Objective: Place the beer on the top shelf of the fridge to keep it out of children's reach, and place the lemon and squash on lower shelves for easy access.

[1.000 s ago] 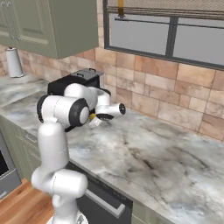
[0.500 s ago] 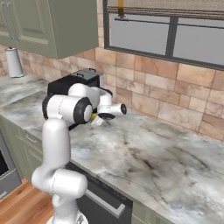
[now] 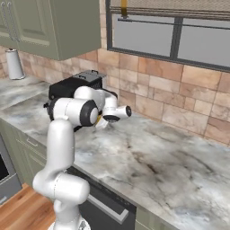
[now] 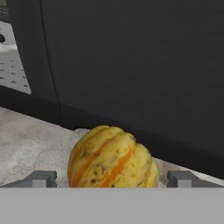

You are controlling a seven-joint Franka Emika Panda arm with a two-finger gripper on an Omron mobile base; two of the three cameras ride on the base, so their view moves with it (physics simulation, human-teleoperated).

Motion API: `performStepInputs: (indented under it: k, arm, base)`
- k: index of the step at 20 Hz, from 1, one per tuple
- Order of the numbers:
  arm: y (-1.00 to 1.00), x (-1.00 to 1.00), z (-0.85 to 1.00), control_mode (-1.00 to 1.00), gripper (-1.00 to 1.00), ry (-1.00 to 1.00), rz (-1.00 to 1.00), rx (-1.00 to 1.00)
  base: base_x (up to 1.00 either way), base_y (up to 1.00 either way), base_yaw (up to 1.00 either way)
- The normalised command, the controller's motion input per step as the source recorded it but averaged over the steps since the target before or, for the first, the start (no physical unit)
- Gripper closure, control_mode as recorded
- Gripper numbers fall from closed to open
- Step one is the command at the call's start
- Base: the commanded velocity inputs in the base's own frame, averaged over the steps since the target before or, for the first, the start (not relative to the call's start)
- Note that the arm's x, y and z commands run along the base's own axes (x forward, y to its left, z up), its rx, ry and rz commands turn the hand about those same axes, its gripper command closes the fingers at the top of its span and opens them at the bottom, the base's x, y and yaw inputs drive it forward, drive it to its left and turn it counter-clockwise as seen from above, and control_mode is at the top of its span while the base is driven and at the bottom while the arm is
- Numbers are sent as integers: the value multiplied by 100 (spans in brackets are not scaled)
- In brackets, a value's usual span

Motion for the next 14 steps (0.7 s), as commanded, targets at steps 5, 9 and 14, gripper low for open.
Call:
performStepInputs:
  k: [5,9,14]
  arm:
    - [0,11,-3,-100,-100,-1,2,0]
    - [1,10,-1,-100,-100,0,0,0]
    - [9,3,-5,-100,-100,0,0,0]
  base:
    - [0,0,0]
    - [0,0,0]
    - [0,0,0]
